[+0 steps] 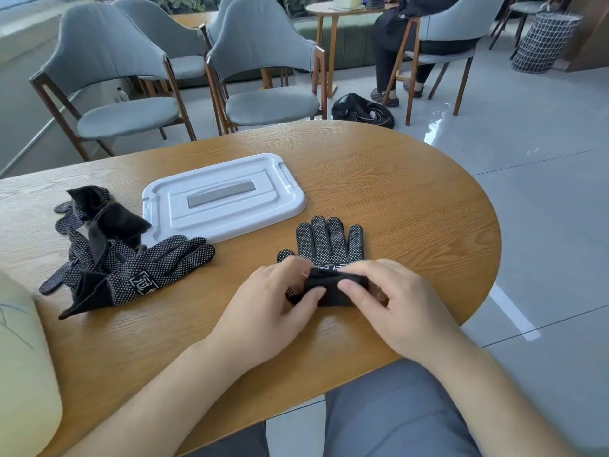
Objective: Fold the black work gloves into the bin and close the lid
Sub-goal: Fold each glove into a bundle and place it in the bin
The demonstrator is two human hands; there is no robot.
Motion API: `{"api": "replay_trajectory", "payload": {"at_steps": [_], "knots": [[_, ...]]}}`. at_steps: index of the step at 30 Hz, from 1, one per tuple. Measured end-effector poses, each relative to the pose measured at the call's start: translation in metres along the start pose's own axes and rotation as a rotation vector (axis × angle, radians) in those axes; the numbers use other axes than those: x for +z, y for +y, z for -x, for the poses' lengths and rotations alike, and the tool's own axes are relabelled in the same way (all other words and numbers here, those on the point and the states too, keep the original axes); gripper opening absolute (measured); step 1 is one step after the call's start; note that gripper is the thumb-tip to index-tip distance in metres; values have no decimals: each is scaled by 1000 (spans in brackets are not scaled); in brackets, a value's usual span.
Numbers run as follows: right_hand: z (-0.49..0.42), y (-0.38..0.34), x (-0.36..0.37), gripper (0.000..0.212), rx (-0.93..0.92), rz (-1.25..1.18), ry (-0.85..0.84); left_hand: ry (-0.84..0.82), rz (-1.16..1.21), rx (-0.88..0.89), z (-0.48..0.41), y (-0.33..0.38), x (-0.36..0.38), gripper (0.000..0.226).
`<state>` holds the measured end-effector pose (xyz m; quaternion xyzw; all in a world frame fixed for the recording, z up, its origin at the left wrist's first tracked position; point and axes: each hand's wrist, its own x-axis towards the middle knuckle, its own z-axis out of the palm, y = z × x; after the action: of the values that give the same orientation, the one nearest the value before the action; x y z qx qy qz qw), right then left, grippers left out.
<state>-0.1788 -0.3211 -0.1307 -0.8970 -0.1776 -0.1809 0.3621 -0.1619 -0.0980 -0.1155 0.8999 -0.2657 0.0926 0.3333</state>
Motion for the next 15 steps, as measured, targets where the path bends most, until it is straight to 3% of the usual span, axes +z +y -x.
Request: {"api": "replay_trajectory", "payload": {"at_steps": [5,10,13,15], "knots": [[-15,2,3,21,94,-84,-53,-7,50,20,-8,-2,4,45],[-16,6,8,6,28,73,29,97,-222,203,-8,-9,13,15],[-7,5,5,19,-84,136,-6,71,-277,224,-6,-11,12,12],[1,2,0,36,-112,176,-90,27,-262,208,-3,-15,5,22]]}}
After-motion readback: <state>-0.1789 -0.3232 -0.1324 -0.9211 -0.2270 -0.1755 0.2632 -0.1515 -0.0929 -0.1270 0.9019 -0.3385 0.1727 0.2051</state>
